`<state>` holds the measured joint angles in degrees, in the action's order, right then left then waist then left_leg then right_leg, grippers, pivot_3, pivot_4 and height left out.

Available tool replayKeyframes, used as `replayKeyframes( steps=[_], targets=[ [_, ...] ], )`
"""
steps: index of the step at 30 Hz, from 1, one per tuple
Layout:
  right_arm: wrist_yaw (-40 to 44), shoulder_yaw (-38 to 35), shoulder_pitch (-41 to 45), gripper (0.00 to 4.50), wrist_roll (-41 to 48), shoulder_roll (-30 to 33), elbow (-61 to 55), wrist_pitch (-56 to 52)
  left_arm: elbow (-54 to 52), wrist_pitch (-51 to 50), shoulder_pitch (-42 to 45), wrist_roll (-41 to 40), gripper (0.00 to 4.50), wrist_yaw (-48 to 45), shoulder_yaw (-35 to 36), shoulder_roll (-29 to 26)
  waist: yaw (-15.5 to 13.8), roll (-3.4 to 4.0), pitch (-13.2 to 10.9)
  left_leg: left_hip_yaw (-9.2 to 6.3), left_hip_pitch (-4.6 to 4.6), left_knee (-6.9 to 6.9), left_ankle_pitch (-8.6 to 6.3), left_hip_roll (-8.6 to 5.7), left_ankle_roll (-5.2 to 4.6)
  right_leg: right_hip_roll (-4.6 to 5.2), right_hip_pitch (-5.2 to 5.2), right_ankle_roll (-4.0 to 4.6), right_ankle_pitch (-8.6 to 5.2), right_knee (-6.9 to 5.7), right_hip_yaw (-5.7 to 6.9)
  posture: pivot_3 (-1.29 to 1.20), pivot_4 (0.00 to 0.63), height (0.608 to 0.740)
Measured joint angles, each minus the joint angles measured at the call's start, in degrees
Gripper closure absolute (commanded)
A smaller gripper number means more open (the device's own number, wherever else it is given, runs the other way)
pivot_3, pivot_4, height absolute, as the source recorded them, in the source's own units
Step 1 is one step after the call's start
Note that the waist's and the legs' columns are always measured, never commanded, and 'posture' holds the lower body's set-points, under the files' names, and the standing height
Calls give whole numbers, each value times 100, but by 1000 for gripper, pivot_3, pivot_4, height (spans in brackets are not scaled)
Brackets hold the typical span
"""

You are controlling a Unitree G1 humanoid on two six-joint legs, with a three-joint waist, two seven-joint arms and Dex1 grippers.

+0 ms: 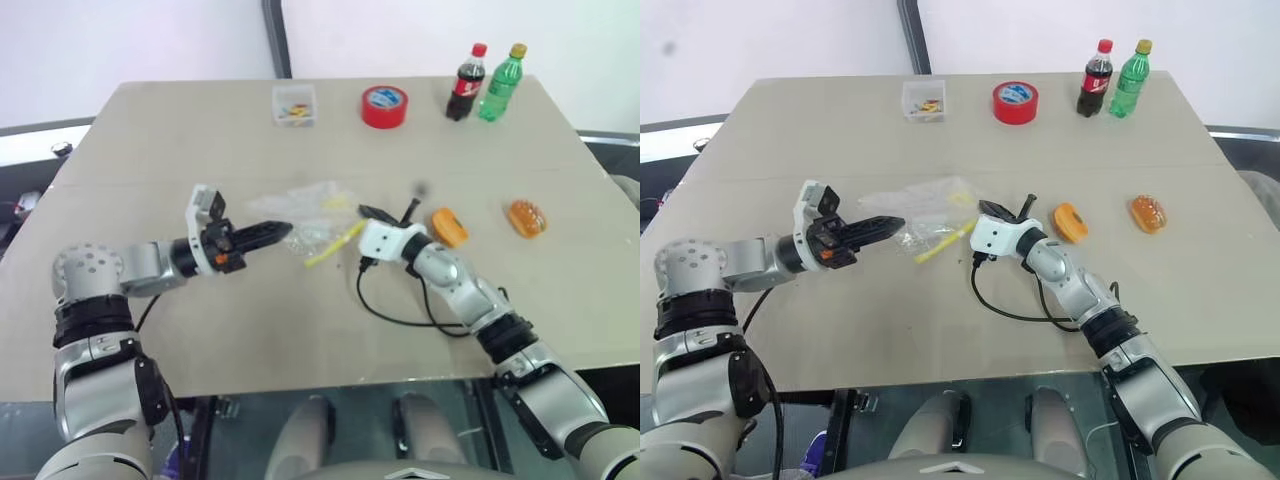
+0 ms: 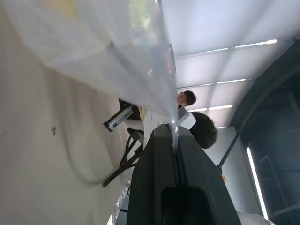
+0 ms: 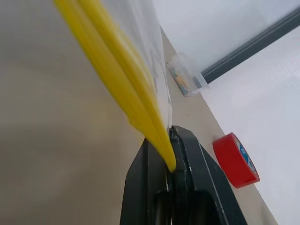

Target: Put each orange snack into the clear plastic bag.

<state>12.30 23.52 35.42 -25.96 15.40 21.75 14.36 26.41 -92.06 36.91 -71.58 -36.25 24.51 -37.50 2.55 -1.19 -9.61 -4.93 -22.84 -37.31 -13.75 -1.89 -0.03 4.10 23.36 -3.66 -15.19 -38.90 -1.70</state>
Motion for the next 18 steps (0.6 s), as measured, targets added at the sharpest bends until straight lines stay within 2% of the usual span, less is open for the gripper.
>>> replayKeyframes(
  steps=[1, 2, 4, 6, 8, 9, 11, 15, 18],
  targets=[
    [68, -235, 333, 4500, 69, 160, -9, -127, -995, 675, -421, 297, 3991, 31, -45, 136, 4, -1, -1, 14, -3, 2, 0, 3, 0, 1, 10, 3, 2, -1, -16, 0, 150, 740],
    [72, -281, 369, 4500, 71, 194, -9, -156, -1050, 730, -441, 323, 3760, 27, -45, 135, 0, -1, -1, 15, -3, 4, 0, 4, 0, 1, 10, 4, 3, -1, -16, 0, 150, 740],
    [109, -486, 553, 4500, 99, 375, -7, -377, -1969, 1533, -846, 811, 3071, -136, -234, 60, -8, 0, -1, 18, -5, 9, 0, 7, 1, 2, 12, 5, 4, 4, -19, 0, 150, 740],
    [116, -630, 700, 4500, 32, 578, 7, -570, -2882, 2606, -1257, 1549, 2127, -368, -688, 7, -23, 1, -1, 32, -4, 22, 0, 6, 1, 4, 15, 6, 4, 8, -33, 0, 150, 740],
    [186, -696, 867, 4500, -2, 624, 14, -885, -3558, 3961, -1624, 2511, 2127, -628, -1205, -43, -29, 1, -1, 36, -4, 25, 0, 7, 1, 3, 17, 7, 4, 12, -36, 0, 150, 740],
    [315, -698, 974, 4500, -2, 605, 22, -1160, -3873, 5051, -1812, 3293, 2127, -747, -1589, -67, -25, 1, -1, 42, -3, 27, 0, 9, 1, 0, 19, 10, 6, 12, -39, 0, 150, 740],
    [520, -698, 1098, 4500, -5, 615, 45, -1496, -4125, 6315, -1997, 4184, 2127, -850, -1971, -71, -25, 1, -2, 50, -2, 32, 0, 11, 0, -1, 22, 13, 8, 16, -46, 0, 150, 740],
    [825, -640, 1253, 4500, -63, 602, 107, -1984, -4281, 8077, -2038, 5652, 2127, -594, -2469, -11, -32, 2, -2, 52, -3, 34, -3, 10, -5, -1, 22, 12, 8, 20, -46, 0, 150, 740],
    [954, -601, 1352, 4500, -83, 513, 103, -2251, -4321, 9023, -2030, 6648, 2127, -321, -2830, 32, -21, 2, -2, 54, -3, 35, -14, 11, -24, -3, 23, 12, 8, 20, -48, 0, 150, 740]
  ],
)
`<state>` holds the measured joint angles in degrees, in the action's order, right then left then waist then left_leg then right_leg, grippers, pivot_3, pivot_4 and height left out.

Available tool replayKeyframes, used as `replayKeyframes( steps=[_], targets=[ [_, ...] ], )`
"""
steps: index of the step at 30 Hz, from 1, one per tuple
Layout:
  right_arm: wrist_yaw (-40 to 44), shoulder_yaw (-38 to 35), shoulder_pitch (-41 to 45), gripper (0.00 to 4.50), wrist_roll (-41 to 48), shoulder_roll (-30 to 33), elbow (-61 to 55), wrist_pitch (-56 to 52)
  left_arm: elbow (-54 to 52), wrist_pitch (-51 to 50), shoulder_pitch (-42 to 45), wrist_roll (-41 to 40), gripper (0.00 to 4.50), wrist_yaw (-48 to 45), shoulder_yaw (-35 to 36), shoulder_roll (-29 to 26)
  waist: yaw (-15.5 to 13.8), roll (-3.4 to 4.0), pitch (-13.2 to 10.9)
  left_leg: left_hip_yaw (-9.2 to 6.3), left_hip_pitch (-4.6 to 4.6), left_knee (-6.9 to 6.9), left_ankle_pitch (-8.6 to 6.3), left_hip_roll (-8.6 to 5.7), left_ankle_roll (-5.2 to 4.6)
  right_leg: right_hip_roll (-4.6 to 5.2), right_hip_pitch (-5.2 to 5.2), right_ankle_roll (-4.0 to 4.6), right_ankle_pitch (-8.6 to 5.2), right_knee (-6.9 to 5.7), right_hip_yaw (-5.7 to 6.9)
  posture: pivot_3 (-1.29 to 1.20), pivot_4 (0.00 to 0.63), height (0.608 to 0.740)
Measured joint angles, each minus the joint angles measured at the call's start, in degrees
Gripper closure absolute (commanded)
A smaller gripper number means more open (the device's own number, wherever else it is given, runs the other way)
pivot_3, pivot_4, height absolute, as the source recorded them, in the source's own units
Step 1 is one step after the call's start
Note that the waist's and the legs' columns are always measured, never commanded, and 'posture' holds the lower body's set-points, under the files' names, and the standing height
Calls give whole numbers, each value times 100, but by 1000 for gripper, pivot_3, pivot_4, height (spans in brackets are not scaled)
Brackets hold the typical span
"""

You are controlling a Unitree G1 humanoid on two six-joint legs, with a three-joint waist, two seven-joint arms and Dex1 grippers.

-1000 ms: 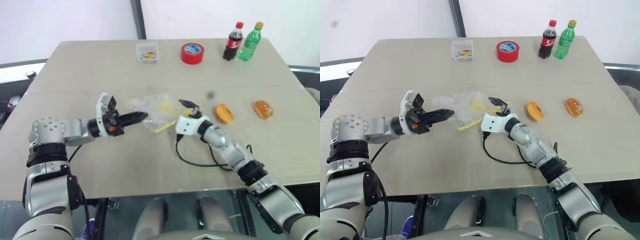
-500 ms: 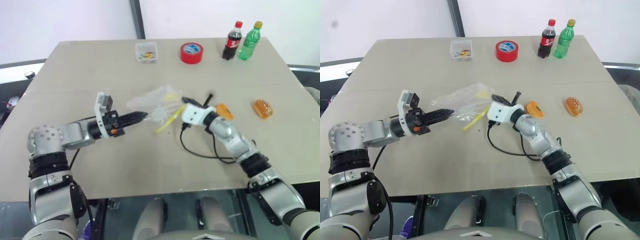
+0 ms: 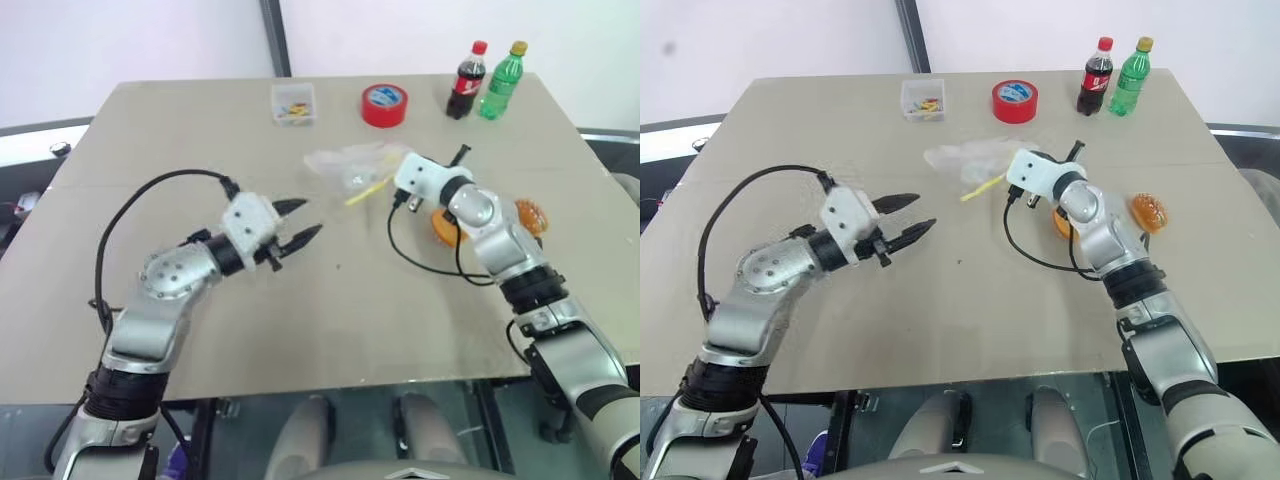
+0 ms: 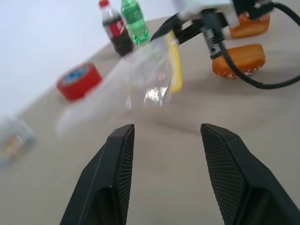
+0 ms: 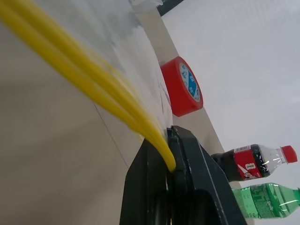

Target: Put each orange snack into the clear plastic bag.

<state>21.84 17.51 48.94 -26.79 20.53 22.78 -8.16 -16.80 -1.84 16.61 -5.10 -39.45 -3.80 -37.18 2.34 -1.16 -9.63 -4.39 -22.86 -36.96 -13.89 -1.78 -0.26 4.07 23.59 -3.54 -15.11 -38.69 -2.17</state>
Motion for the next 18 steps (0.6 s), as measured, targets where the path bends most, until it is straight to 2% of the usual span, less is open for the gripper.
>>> replayKeyframes(
  steps=[7, 14, 17, 18],
  targets=[
    [238, 75, 3, 4500, 4, -280, -332, -495, 144, 527, 380, 1694, 2127, 849, -499, 274, 2, 2, -1, -2, -1, -5, -3, -4, -6, -4, 1, -2, 0, -10, 3, 0, 150, 740],
    [326, 194, 1, 4500, 1, -414, -690, -758, 514, 601, 549, 2385, 2127, 1107, -708, 397, 10, 3, -2, -4, 0, -8, -2, -6, -6, -7, 1, -2, 0, -13, 7, 0, 150, 740],
    [353, 202, -2, 4500, 2, -429, -763, -844, 639, 608, 569, 2456, 2888, 1122, -752, 476, 3, 3, -2, -5, -1, -9, -2, -5, -6, -6, 1, -2, 0, -13, 8, 0, 150, 740],
    [355, 202, -6, 4500, 0, -437, -795, -887, 694, 604, 590, 2470, 3314, 1147, -753, 531, 1, 3, -2, -6, -1, -11, -2, -5, -6, -6, 1, -2, 0, -14, 9, 0, 150, 740]
  ],
)
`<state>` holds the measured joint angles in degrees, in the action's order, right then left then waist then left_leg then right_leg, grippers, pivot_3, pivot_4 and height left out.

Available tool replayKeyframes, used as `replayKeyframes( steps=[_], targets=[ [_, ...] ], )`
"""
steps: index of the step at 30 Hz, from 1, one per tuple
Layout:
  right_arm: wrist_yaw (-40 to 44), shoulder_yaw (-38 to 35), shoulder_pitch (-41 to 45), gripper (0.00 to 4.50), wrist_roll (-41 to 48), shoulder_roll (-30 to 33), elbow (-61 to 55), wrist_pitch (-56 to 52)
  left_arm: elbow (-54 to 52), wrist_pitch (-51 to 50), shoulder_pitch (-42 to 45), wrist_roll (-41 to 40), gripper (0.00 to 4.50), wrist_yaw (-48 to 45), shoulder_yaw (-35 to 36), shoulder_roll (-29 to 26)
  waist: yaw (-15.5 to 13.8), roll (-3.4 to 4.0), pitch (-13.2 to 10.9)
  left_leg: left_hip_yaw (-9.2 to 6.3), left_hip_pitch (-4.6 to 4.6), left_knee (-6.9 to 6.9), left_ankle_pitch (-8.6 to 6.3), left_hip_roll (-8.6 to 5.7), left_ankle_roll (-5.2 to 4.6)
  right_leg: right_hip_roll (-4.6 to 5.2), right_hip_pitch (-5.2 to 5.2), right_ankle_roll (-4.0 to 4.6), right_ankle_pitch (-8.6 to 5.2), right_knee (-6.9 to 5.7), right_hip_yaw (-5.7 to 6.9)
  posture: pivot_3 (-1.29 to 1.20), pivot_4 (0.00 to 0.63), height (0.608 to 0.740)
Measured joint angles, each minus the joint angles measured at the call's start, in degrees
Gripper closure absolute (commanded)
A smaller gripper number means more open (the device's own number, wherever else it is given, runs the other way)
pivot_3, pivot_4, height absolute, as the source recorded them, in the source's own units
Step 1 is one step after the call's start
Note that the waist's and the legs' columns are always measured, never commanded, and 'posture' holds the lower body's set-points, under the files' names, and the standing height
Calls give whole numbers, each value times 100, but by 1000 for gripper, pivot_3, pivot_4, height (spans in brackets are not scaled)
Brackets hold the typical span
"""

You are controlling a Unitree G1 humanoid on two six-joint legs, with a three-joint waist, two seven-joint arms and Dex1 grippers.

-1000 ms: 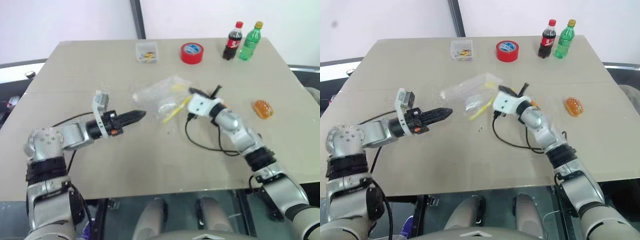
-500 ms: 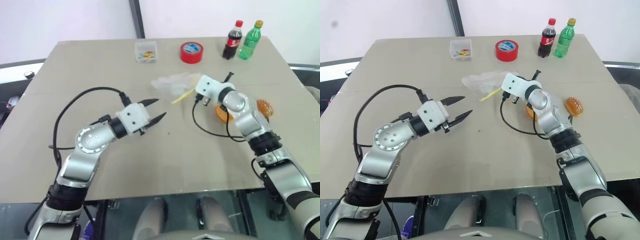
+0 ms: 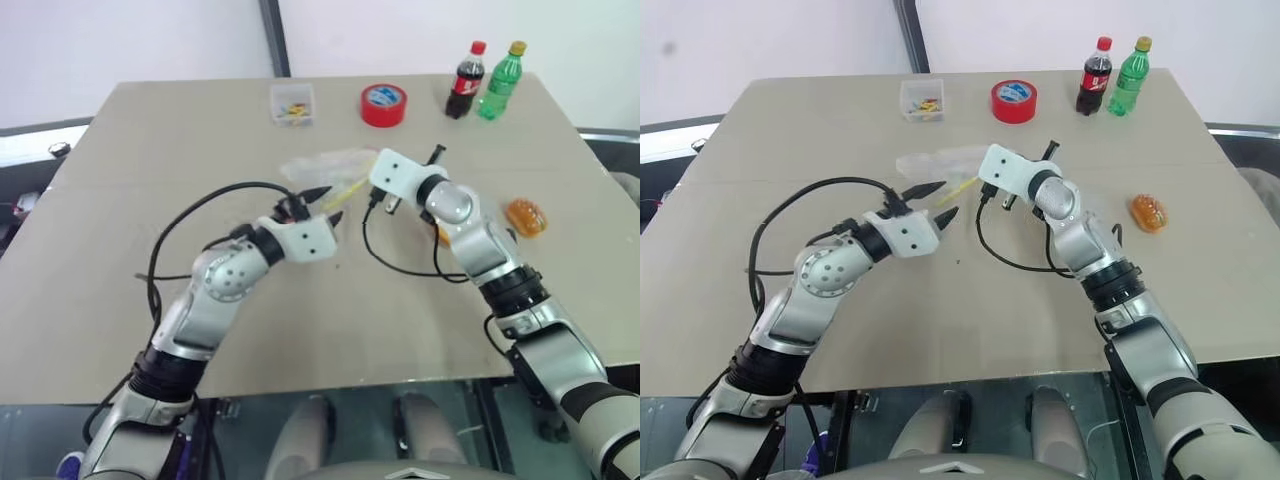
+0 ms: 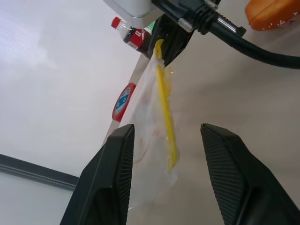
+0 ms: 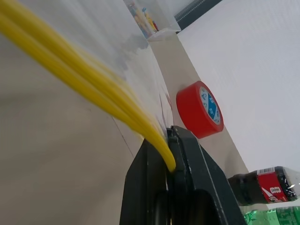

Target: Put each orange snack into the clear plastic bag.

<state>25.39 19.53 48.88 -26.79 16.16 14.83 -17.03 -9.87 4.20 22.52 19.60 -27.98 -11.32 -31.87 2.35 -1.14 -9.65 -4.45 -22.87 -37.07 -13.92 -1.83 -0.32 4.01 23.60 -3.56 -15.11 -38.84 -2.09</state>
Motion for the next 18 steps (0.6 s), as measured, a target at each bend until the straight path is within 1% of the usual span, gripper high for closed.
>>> replayKeyframes(
  steps=[1, 2, 3, 7, 10, 12, 14, 18],
  targets=[
    [1, 1, -5, 4500, -2, -28, -40, -33, 34, 2, 19, 34, 3684, 26, -9, 56, 0, 0, 0, -2, -1, -1, 0, 0, 0, 0, 0, 0, 0, 0, 2, 0, 150, 740],
    [1, 11, -12, 4500, -3, -51, -66, -49, 41, 3, 47, 63, 4257, 46, -24, 102, 0, 0, 0, -2, -1, -1, 0, -1, 0, 0, 0, 0, 0, 0, 2, 0, 150, 740],
    [0, 21, -22, 4500, -5, -59, -86, -59, 41, 4, 67, 68, 4384, 57, -45, 122, 0, 0, 0, -2, -1, -1, 0, -1, 0, 0, 0, 0, 0, -1, 2, 0, 150, 740],
    [0, 27, -135, 4500, -21, -42, -208, -112, 45, 22, 80, 140, 4384, 87, -44, 165, 1, 0, 0, -2, -1, -1, 0, -1, 1, 0, 0, 0, 0, 0, 2, 0, 150, 740],
    [435, 88, -370, 4500, 44, 260, -540, -154, 180, 88, 116, -85, 4384, 82, 125, 149, -6, 0, 0, -4, -1, -2, 0, 0, 0, 0, -1, 0, 0, 0, 5, 0, 150, 740],
    [649, 131, -508, 3868, 114, 288, -802, -247, 363, 120, 189, -233, 4500, 70, 250, 102, 12, 0, 0, -4, -1, -3, 0, 0, 0, 0, -1, 0, 0, -2, 5, 0, 150, 740],
    [690, 11, -667, 3239, 204, 302, -1076, -471, 594, 217, 261, -437, 4500, 50, 407, 43, 8, 0, 0, -8, -1, -4, 0, 3, 0, -1, -1, 0, 0, -3, 8, 0, 150, 740],
    [941, -389, -1223, 3239, 532, 357, -2024, -1264, 1223, 381, 374, -798, 4500, -81, 749, -207, -11, 0, 0, -16, -7, -8, 0, 2, 0, 2, -2, 0, 0, -1, 16, 0, 150, 740]
  ],
)
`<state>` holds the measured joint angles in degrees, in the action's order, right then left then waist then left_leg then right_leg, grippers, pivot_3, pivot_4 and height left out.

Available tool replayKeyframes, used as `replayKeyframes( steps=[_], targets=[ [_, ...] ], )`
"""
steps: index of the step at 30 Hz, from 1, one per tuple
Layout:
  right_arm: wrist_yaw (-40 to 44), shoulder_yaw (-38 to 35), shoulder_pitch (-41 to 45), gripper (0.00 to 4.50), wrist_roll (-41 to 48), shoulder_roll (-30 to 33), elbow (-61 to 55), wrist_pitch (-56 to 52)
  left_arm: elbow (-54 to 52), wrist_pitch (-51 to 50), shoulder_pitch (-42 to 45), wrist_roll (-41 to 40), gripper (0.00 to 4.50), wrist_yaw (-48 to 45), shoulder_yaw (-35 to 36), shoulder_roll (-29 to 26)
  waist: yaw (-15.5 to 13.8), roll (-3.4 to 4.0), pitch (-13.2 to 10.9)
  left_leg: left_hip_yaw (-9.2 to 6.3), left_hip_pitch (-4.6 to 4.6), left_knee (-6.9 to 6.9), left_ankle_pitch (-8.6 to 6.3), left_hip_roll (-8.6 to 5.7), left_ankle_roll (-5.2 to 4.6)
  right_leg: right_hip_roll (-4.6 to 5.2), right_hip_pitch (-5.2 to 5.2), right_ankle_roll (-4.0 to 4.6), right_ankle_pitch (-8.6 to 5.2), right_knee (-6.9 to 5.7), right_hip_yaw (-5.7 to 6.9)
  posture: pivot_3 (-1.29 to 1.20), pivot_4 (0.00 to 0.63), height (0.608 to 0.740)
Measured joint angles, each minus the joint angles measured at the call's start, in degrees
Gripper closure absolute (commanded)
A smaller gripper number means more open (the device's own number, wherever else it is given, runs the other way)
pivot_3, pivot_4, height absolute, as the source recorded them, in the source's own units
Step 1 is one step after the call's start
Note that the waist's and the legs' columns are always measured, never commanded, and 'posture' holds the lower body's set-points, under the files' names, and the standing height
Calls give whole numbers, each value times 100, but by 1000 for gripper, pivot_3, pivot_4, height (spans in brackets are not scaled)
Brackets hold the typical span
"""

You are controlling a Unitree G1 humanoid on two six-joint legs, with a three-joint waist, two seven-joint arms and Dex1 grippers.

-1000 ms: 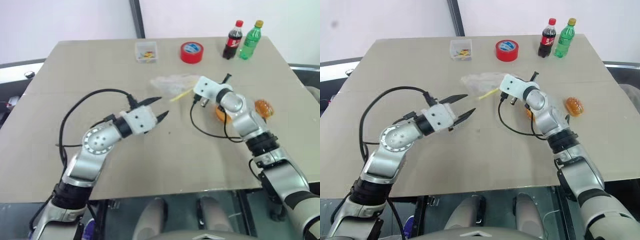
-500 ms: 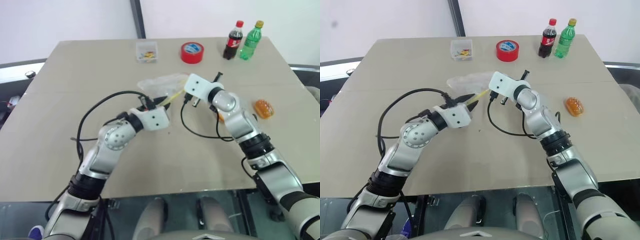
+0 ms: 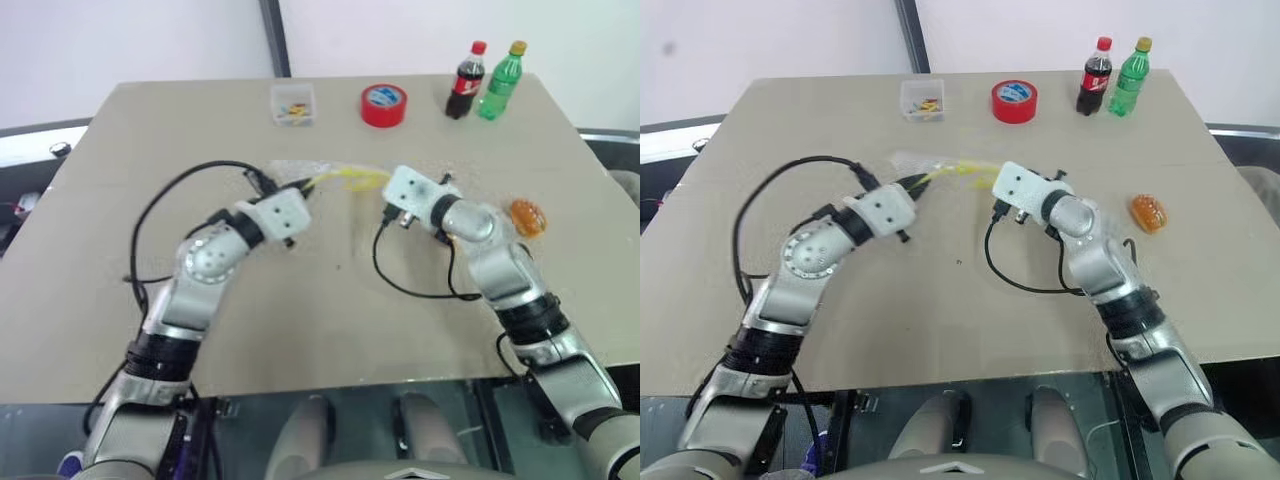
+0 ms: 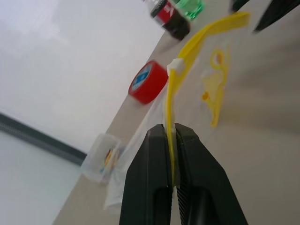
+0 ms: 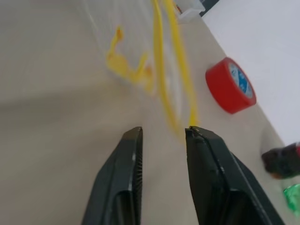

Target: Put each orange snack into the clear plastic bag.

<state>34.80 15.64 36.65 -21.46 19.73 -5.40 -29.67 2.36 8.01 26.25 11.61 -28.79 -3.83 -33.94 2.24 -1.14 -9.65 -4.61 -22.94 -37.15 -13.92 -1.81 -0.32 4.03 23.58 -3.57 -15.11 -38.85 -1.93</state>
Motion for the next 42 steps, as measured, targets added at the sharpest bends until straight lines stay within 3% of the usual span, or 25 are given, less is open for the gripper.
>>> replayKeyframes(
  steps=[4, 12, 31, 34, 35, 40, 41, 42],
  targets=[
    [241, -357, -189, 4476, 503, -64, -841, -776, 207, 201, 4, -250, 4500, -169, 37, -2, 0, 0, 0, -3, -5, -7, 0, -1, 0, 1, 0, -1, 0, -1, 2, 0, 150, 740],
    [-111, -754, 11, 4476, 1409, -1042, -1201, -1917, 338, 530, -10, -477, 4500, -413, 41, -25, 13, 1, -1, -12, -3, -7, 0, 1, 0, -1, -1, 0, 0, -7, 11, 0, 150, 740],
    [-1059, -1168, 533, 4476, 2434, -1907, 547, -1656, 13, 1244, -487, -641, 4500, -743, 89, -247, 18, 4, -2, -15, -3, -3, 0, 1, 0, 0, 0, 0, 1, -4, 13, 0, 150, 740],
    [-1371, -580, 525, 4476, 1885, -1632, 1154, -446, 17, 1552, -538, -617, 4500, -750, 96, -307, 24, 7, -4, -11, -2, -3, 0, -4, 0, 2, 0, 0, 0, -4, 13, 0, 150, 740],
    [-1612, -27, 525, 4476, 1288, -1253, 1469, 498, 56, 1669, -566, -627, 4500, -769, 99, -346, 16, 6, -4, -11, -2, -3, 0, -3, 0, 1, 0, 0, 0, -2, 13, 0, 150, 740],
    [-1991, 1104, 555, 4476, -123, -346, 2246, 3076, 441, 2045, -598, -730, 4500, -866, 173, -570, 35, 7, -4, -8, -1, -2, 7, -7, 12, -1, 1, 0, 0, -1, 13, 0, 150, 740],
    [-2044, 1264, 602, 3956, -345, -266, 2415, 3439, 518, 2131, -597, -739, 4500, -894, 172, -585, 56, 7, -4, -5, 0, -1, 6, -5, 11, -2, 2, 0, 0, -3, 11, 0, 150, 740],
    [-2079, 1333, 641, 3805, -465, -254, 2515, 3628, 556, 2163, -597, -745, 4500, -901, 173, -588, 63, 7, -4, -5, 1, 0, 5, -5, 9, -3, 2, 0, 0, -3, 11, 0, 150, 740]
  ],
)
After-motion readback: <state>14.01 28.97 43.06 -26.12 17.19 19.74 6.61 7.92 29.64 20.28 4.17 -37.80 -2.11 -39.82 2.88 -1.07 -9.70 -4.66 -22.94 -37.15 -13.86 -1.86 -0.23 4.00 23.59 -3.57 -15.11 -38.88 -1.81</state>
